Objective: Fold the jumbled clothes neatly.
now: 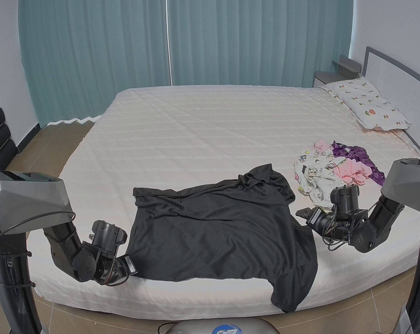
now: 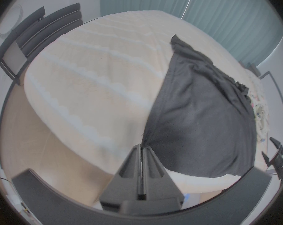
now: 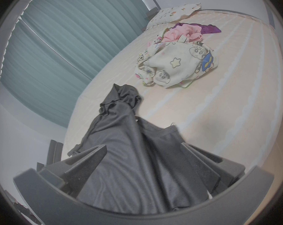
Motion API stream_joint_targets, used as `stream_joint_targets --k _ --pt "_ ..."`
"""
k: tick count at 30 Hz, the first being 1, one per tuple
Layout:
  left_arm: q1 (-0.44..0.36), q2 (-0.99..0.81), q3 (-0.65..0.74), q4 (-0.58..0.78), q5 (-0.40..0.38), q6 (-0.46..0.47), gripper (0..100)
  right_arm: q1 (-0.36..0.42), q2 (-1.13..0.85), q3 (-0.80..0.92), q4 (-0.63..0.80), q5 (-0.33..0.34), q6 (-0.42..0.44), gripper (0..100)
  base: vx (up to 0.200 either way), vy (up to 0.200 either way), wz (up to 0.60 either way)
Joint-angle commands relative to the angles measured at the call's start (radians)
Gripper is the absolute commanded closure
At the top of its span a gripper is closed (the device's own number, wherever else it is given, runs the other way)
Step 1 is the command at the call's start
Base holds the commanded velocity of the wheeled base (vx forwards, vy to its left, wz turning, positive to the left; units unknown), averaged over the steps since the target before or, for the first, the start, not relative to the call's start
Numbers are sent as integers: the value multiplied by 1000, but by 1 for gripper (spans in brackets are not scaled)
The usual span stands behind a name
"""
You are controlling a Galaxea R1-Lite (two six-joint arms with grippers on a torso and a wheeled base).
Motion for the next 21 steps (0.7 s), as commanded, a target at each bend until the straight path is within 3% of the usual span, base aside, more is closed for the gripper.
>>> stream_joint_targets --k 1,19,20,21 --pt "34 -53 -2 70 15 16 100 -52 58 -51 20 2 -48 0 0 0 0" --pt "77 -71 -19 177 11 68 100 -45 170 -51 35 28 -65 0 0 0 0" --pt "77 -71 -19 179 11 68 100 -44 172 -56 35 28 -65 100 0 0 0" --pt "77 -71 -19 177 11 68 100 -42 172 -58 37 27 -63 100 0 0 0"
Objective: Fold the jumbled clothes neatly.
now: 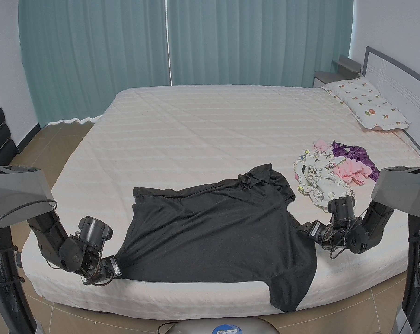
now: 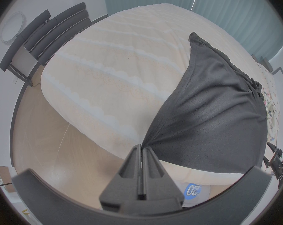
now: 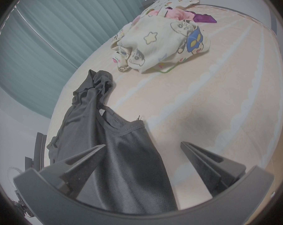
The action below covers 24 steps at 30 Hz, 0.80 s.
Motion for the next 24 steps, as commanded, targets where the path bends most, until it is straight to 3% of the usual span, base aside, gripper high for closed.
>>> stream_joint_targets --k 1,9,17,24 --pt "0 -1 0 -1 0 -1 100 7 20 -6 3 -9 -1 100 0 0 0" --pt "-1 -3 3 1 0 -1 100 -36 -63 54 62 -12 -10 100 0 0 0" --pt "-6 -6 8 38 -2 25 100 -105 -155 202 80 -12 -131 100 0 0 0" --pt "-15 -8 14 39 -2 25 100 -110 -189 272 79 -12 -146 100 0 0 0"
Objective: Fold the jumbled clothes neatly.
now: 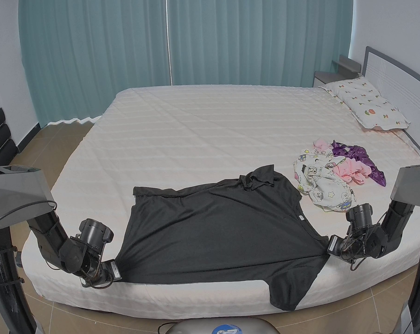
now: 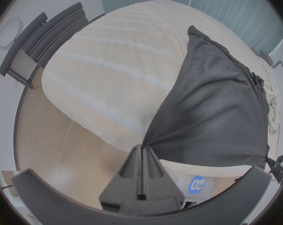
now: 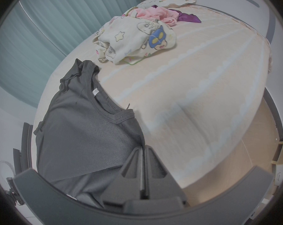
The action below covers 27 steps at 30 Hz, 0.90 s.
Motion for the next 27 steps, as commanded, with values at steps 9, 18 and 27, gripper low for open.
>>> stream_joint_targets --k 9,18,27 --pt "-17 0 6 -1 -7 -1 100 -6 -38 -3 0 1 -15 100 0 0 0" --pt "-11 -8 -20 -17 -44 -20 0 -3 -78 -55 -19 10 26 0 0 0 0" --pt "-1 -43 -20 -154 -106 -57 0 13 -119 -205 20 10 147 0 0 0 0"
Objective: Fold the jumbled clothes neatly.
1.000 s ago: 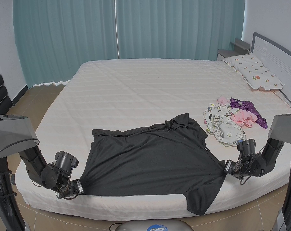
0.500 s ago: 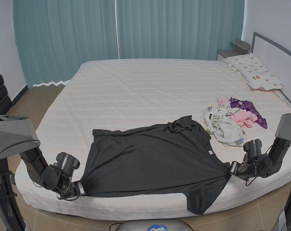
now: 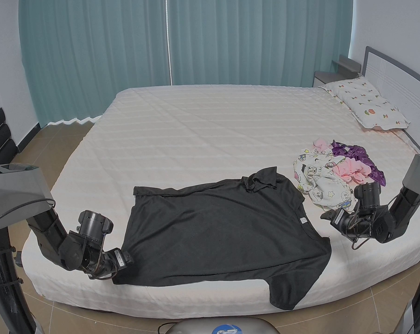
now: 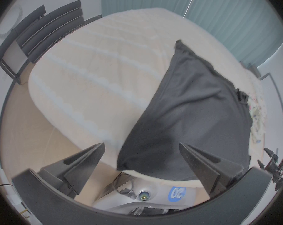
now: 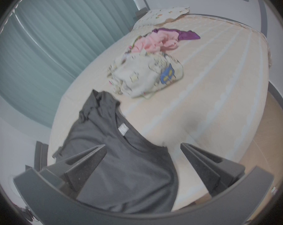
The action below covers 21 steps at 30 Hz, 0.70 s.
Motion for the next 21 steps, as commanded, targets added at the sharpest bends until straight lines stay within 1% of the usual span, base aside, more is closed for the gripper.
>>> stream_joint_targets --k 1,2,4,8,10,14,21 --pt "4 -23 4 -19 -11 -7 0 13 -20 -48 8 0 12 0 0 0 0" --pt "7 -28 4 -30 -17 -43 0 49 6 -95 10 0 32 0 0 0 0" --pt "12 -28 4 -32 -19 -43 0 60 15 -111 11 0 38 0 0 0 0" --pt "15 -25 -1 -32 -36 -49 0 114 55 -187 51 -3 46 0 200 0 0" --pt "15 -25 2 -30 -39 -49 0 124 63 -201 63 -3 47 0 200 0 0" --pt "15 -18 4 -32 -37 -41 0 151 103 -256 85 -5 75 0 0 0 0" --pt "16 -14 -1 -32 -49 -49 0 154 136 -350 152 -3 93 0 0 0 0"
